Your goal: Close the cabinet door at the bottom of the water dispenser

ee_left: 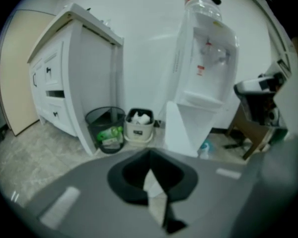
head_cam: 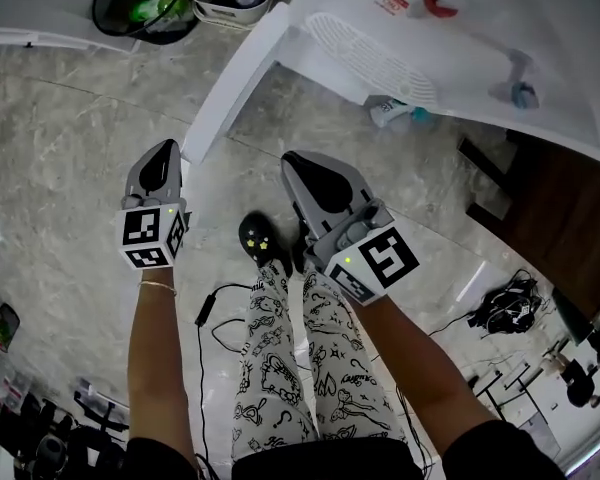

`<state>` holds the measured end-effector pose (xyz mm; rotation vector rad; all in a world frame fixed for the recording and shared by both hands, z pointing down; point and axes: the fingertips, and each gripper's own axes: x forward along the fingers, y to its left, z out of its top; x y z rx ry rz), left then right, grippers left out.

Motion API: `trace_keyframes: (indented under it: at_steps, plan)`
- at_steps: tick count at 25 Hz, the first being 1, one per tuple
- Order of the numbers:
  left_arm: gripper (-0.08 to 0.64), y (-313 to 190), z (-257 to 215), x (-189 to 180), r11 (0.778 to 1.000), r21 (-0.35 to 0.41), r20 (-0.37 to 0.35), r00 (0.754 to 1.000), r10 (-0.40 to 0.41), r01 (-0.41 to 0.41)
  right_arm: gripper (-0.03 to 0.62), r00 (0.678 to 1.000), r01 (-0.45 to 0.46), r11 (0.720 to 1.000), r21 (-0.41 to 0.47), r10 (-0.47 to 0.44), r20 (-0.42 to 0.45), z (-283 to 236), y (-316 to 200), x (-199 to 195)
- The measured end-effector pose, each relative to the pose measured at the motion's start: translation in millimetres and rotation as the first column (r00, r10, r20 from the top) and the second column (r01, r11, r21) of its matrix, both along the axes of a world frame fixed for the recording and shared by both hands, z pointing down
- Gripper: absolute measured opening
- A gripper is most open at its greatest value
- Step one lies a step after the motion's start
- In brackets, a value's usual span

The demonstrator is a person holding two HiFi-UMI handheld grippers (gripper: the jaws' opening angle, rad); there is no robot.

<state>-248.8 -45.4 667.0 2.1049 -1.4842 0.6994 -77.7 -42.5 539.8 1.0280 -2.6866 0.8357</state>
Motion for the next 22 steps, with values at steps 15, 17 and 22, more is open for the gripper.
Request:
trace_keyframes:
  at_steps: [15,17,22]
  plan:
    - [-0.005,38,-9,183,0.963,0.025,-0.133,0.954,0.268,-0.267,0.017,0.992,-0.125,0.992,0.000,0.125,0.033,-2,27,94]
    - [-0.005,36,-10,207,0.959,0.029,-0.146,0.948,0.283,-0.282,0.017,0.990,-0.139,0.990,0.000,0.139,0.038,-6,30,109]
    - [-0.005,15,-12,250,0.969,0.043,-0.185,0.951,0.248,-0.245,0.017,0.979,-0.196,0.981,0.005,0.195,0.051,-13,30,143]
